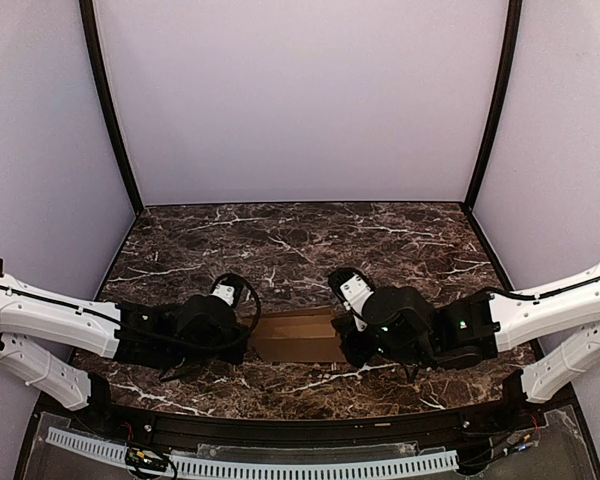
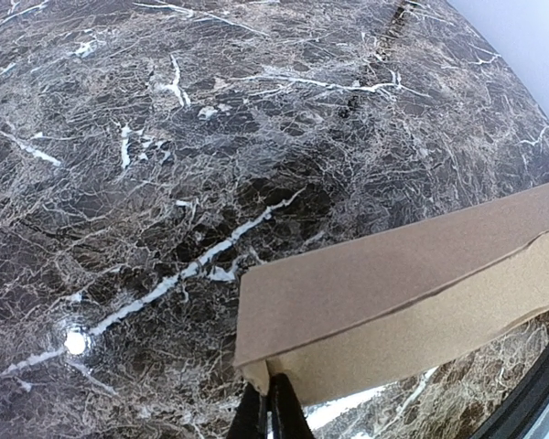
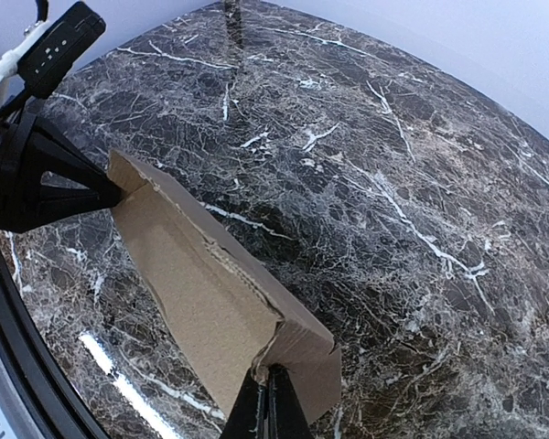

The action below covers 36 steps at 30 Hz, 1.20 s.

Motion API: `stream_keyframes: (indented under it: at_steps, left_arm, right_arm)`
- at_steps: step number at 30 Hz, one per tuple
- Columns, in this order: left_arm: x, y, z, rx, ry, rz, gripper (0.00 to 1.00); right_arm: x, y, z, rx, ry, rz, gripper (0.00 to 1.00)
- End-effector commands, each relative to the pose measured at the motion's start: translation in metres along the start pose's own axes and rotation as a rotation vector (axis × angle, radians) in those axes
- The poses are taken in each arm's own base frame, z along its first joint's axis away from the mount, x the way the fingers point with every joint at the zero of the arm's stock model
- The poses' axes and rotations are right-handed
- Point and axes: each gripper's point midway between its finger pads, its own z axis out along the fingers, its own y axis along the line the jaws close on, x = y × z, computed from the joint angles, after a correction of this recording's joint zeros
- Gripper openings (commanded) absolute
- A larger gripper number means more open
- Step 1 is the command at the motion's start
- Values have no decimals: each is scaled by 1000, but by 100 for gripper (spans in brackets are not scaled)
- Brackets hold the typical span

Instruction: Fold the paper box

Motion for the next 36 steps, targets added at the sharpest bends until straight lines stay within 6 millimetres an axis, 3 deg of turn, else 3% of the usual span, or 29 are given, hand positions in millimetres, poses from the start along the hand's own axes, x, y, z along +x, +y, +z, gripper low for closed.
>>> stream_keyframes:
  at_steps: [1,10,19,29,36]
  left_arm:
    - [14,-24,0,84,64,28,1]
    - [18,-28,3,73,70,54,1]
    - [18,-31,4,68,65,72,1]
    - [18,-30,4,64,63,77,1]
    - [16,-30,3,59,57,80,1]
  right_arm:
    - [-19,23,-2,-96,-58,137,0]
    - [-36,19,-9,-80,-105,231,0]
    - [-35,2,-7,-34,-103,326,0]
    - [-25,-6,-5,-27,-76,349,0]
    - [1,-17,-8,7,-11,306,0]
